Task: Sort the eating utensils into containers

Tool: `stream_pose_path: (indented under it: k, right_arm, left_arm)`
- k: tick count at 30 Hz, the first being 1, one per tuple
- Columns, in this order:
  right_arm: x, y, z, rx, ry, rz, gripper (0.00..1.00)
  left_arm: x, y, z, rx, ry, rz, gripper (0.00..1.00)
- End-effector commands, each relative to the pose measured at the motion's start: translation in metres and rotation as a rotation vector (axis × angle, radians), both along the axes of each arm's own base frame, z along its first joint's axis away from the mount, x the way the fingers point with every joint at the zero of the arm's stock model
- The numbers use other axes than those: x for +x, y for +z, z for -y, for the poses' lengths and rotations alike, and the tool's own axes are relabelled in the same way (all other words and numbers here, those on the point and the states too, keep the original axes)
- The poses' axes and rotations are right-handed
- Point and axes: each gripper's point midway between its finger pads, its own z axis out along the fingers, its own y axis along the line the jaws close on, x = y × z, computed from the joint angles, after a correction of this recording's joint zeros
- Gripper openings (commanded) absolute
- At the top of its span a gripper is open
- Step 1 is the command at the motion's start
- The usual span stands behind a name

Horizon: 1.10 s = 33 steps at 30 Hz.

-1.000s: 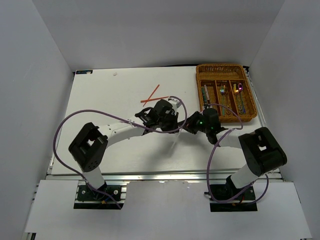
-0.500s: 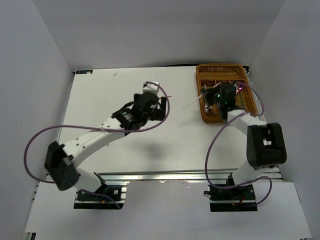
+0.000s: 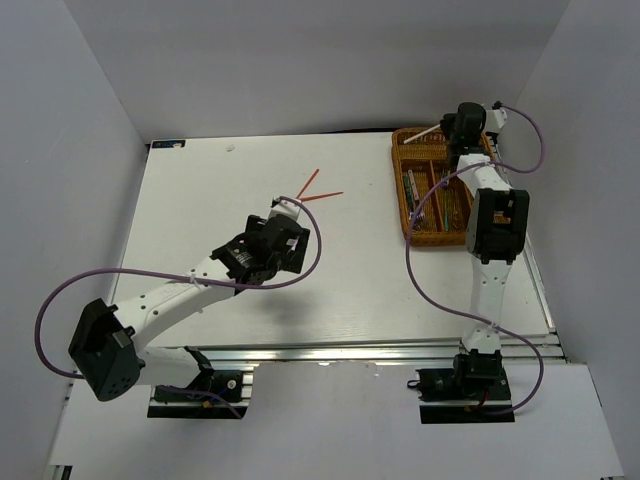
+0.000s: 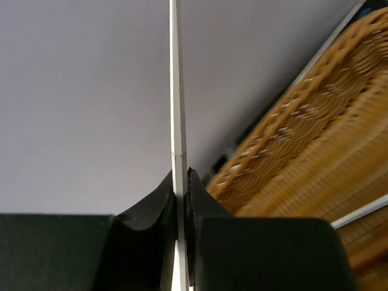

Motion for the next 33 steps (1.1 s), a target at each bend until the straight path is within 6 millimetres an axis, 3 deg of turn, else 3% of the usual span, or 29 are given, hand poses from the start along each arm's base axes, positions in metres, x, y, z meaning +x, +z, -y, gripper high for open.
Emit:
stream_pose_path:
  k: [1, 2, 3, 6, 7, 8, 11, 16, 19, 22, 23, 26, 27, 28, 29, 30, 33]
  right_arm:
    - [0.015, 0.011, 0.025, -0.141, -0.043, 0.041, 0.00]
    - [0.020, 0.021, 0.024, -0.148, -0.030, 0.068, 0.00]
    - [0.026, 0.006, 0.020, -0.152, 0.001, 0.052, 0.00]
    - [0.028, -0.002, 0.017, -0.170, 0.032, 0.038, 0.00]
    - [0.027, -0.001, 0.016, -0.171, 0.037, 0.045, 0.13]
    - [0.026, -0.002, 0.016, -0.178, 0.038, 0.037, 0.20]
    - [0.019, -0.005, 0.020, -0.196, 0.023, 0.007, 0.33]
    - [0.012, 0.014, 0.033, -0.308, -0.014, -0.021, 0.62]
    - [0.006, 0.022, 0.046, -0.367, -0.052, -0.060, 0.76]
    - [-0.004, 0.027, 0.061, -0.396, -0.090, -0.109, 0.81]
    - [-0.012, 0.044, 0.066, -0.399, -0.104, -0.095, 0.82]
    - [-0.029, 0.053, 0.069, -0.427, -0.101, -0.111, 0.83]
    - [-0.038, 0.080, 0.067, -0.436, -0.101, -0.082, 0.84]
    - [-0.044, 0.090, 0.066, -0.445, -0.098, -0.073, 0.89]
    - [-0.050, 0.092, 0.065, -0.465, -0.088, -0.082, 0.89]
    - [-0.058, 0.115, 0.063, -0.477, -0.081, -0.047, 0.89]
    - [-0.069, 0.139, 0.052, -0.530, 0.005, -0.016, 0.89]
  left_arm:
    - [0.001, 0.010, 0.004, -0.027, -0.025, 0.022, 0.98]
    - [0.001, 0.009, 0.006, -0.037, -0.032, 0.018, 0.98]
    - [-0.001, 0.007, 0.009, -0.050, -0.046, 0.007, 0.98]
    - [-0.002, 0.005, 0.011, -0.051, -0.056, -0.006, 0.98]
    - [-0.003, 0.005, 0.012, -0.050, -0.062, -0.009, 0.98]
    - [-0.003, 0.004, 0.011, -0.048, -0.062, -0.011, 0.98]
    - [-0.005, 0.004, 0.012, -0.061, -0.069, -0.014, 0.98]
    - [-0.006, 0.006, 0.014, -0.079, -0.078, -0.012, 0.98]
    - [-0.007, 0.006, 0.016, -0.086, -0.085, -0.016, 0.98]
    - [-0.006, 0.007, 0.016, -0.092, -0.076, -0.010, 0.98]
    - [-0.004, 0.010, 0.016, -0.100, -0.063, 0.001, 0.98]
    - [0.004, 0.017, 0.019, -0.115, -0.032, 0.023, 0.98]
    - [0.008, 0.020, 0.019, -0.120, -0.013, 0.033, 0.98]
    - [0.013, 0.031, 0.024, -0.136, -0.010, 0.052, 0.98]
    - [0.017, 0.032, 0.027, -0.133, -0.006, 0.050, 0.98]
    - [0.021, 0.036, 0.029, -0.135, 0.000, 0.061, 0.98]
    - [0.038, 0.055, 0.038, -0.169, 0.017, 0.101, 0.98]
